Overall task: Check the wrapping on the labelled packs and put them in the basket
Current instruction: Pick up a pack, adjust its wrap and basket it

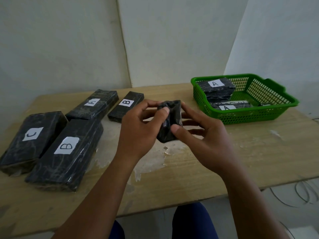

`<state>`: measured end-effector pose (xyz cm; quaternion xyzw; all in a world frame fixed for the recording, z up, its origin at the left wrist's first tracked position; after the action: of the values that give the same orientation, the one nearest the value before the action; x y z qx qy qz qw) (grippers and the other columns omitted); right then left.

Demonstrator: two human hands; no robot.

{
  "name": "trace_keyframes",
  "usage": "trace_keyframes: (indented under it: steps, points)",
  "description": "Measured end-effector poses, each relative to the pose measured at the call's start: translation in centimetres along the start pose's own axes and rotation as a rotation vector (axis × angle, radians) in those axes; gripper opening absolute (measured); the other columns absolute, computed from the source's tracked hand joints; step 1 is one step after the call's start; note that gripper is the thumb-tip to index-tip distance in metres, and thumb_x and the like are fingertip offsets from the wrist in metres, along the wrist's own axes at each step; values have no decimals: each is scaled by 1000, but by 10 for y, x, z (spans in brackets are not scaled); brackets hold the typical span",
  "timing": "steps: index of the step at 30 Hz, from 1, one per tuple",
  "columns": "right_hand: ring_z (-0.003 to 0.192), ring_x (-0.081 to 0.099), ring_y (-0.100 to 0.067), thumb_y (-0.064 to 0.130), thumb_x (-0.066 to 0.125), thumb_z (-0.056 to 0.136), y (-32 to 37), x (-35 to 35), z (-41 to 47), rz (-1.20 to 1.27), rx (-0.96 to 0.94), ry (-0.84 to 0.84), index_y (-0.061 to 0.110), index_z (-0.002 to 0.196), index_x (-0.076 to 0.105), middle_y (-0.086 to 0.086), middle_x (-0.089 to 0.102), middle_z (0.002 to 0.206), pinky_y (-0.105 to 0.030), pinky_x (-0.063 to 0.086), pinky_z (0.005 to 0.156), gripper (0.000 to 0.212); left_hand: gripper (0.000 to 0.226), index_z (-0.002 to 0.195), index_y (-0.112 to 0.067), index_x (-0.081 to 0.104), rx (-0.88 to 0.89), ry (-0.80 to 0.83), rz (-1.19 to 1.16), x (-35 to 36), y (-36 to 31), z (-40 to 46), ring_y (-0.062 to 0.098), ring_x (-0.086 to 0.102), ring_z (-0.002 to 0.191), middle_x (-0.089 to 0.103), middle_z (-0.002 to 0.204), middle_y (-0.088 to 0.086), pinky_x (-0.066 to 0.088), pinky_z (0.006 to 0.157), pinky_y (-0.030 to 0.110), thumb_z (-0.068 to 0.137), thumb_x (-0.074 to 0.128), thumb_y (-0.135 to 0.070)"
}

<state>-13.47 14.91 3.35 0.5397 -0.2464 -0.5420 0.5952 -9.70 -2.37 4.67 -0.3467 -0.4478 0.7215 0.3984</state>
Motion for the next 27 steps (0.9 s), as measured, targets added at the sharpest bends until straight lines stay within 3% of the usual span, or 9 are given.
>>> trace_keyframes:
  steps: [3,6,10,14,17,20,23,25,27]
  points:
    - [96,77,-3,22,79,92,-2,-1,0,54,37,-35,37,133,68,17,80,108,-27,64,82,45,20,115,-33,73,-141,85,-37,4,8,0,2,77,86,80,101,-7,58,63,16,96,74,-28]
    - [86,80,-10,21,80,91,-9,-11,4,139,129,-132,33,117,78,12,83,96,-36,66,79,28,33,122,-40,67,-210,229,-66,16,12,-5,4,78,91,80,108,-7,60,67,19,95,74,-22]
    - [81,81,-15,16,79,90,-17,-7,8,250,262,-79,19,107,83,1,83,87,-34,67,74,17,31,124,-32,68,-253,223,-59,16,17,-4,3,77,85,81,85,-12,59,61,18,97,70,-16]
    - [75,81,-17,15,76,91,-19,-7,11,244,291,-68,20,91,84,1,82,81,-28,64,65,9,33,129,-24,70,-261,235,-9,18,18,-4,5,78,81,81,85,-11,58,58,19,97,70,-21]
    - [77,80,-13,28,77,92,-20,-6,11,200,290,-55,24,97,83,4,82,86,-28,62,68,9,29,125,-25,73,-295,215,-5,15,20,-4,11,79,80,81,87,-6,58,60,22,96,69,-26]
    - [89,79,-8,57,71,87,-16,-3,6,120,204,26,33,110,80,10,82,98,-29,64,75,34,22,114,-27,76,-349,154,-15,8,25,-3,16,79,78,80,94,-1,59,62,25,98,64,-36]
    - [85,76,-3,49,74,87,-11,-2,1,6,114,31,35,115,78,17,80,101,-22,62,66,31,25,114,-32,73,-396,148,-31,6,24,-3,20,79,71,74,112,-1,61,57,27,100,61,-48]
    - [78,77,-8,40,77,90,-12,-6,1,16,92,-42,31,110,80,16,80,98,-28,64,64,22,37,122,-40,68,-378,209,-33,10,20,-6,20,80,71,70,122,-4,62,59,28,91,62,-61]
    - [79,78,-13,45,78,85,-12,-8,1,63,103,-80,30,103,81,12,81,95,-40,68,69,23,64,135,-42,64,-302,275,8,15,16,-8,17,80,79,69,124,-4,62,61,26,76,64,-67]
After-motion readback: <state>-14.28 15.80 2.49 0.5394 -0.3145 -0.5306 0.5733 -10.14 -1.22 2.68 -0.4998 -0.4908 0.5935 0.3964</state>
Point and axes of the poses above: each hand's wrist, its own z-axis towards the middle knuckle, its own x-axis out of the palm, y = z × x, the point moved 8 cm from there along z, towards the middle knuckle
